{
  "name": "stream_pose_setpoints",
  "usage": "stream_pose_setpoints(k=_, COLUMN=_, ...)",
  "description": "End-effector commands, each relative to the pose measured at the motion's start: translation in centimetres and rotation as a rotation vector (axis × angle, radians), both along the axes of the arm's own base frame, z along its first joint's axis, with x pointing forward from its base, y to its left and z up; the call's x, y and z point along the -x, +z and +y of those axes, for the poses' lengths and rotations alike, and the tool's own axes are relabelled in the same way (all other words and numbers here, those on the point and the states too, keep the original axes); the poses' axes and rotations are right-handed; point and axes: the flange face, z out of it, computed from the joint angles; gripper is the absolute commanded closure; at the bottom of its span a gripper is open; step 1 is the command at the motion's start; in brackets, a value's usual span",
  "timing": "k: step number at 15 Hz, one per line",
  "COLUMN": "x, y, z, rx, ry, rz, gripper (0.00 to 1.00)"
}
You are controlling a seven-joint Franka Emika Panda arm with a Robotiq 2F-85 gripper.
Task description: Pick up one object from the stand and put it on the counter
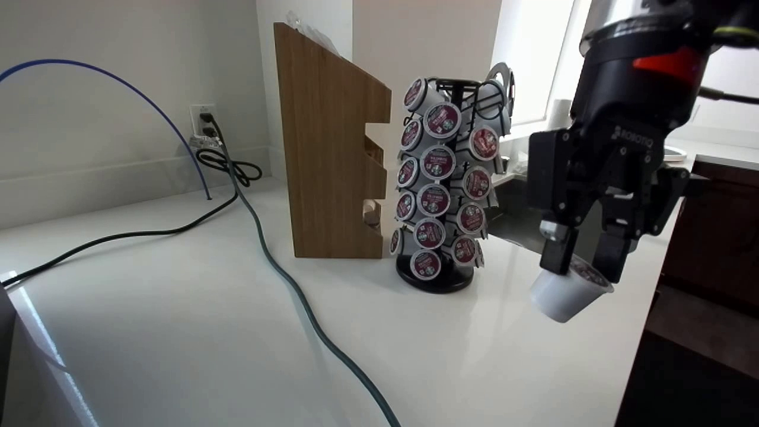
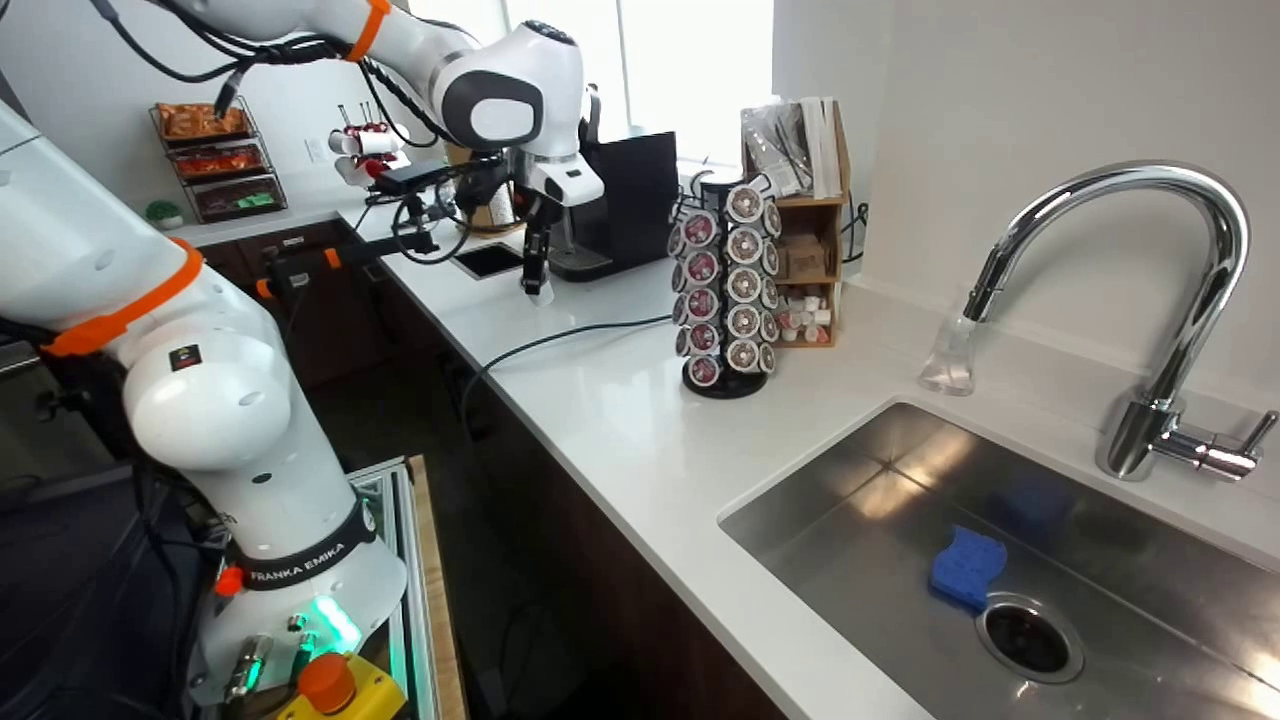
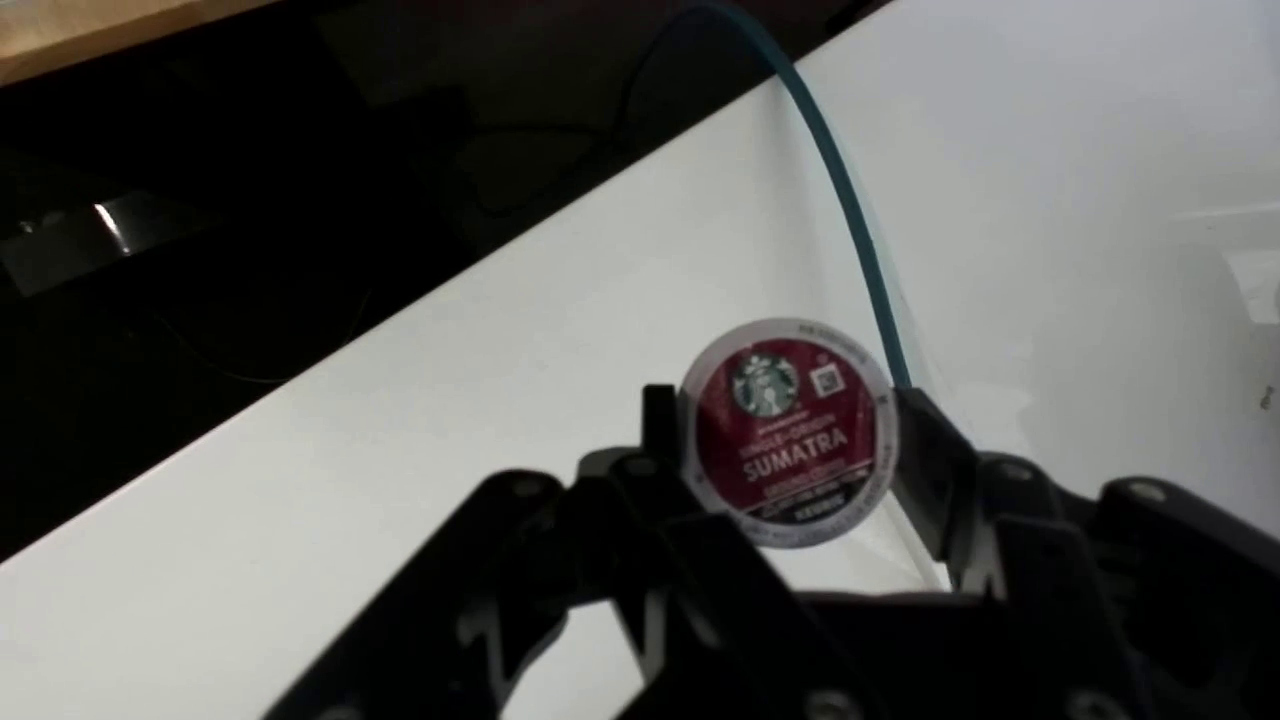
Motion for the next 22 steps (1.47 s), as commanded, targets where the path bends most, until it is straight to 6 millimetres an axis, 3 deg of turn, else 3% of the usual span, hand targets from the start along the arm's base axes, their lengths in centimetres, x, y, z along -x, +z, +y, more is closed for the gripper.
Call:
stream_pose_setpoints(k=1, x=-1.6, y=-4.7, z=0.8, rx=0.04, ry=-0.034, rz=0.068, gripper=0.71)
stream_pose_setpoints(k=8, x=-4.7, y=-11.3, z=2.4, rx=0.112, ry=-0.054, rz=0.112, gripper=0.71)
stream_pose_setpoints(k=13, x=-5.9, y=-14.0, z=3.1, rx=0.165, ry=-0.052, rz=0.159, gripper=0.71)
stream_pose_setpoints(k=20, x=-6.6, y=-16.3, z=3.8, rx=0.221, ry=-0.04, rz=0.179, gripper=0.71)
stream_pose_setpoints(k=21, x=-6.6, y=-16.4, z=3.8, rx=0.226, ry=-0.039, rz=0.177, gripper=0.31)
stream_pose_setpoints(k=22, x=-6.6, y=-16.5, z=3.9, rx=0.227, ry=-0.04, rz=0.18, gripper=0.2)
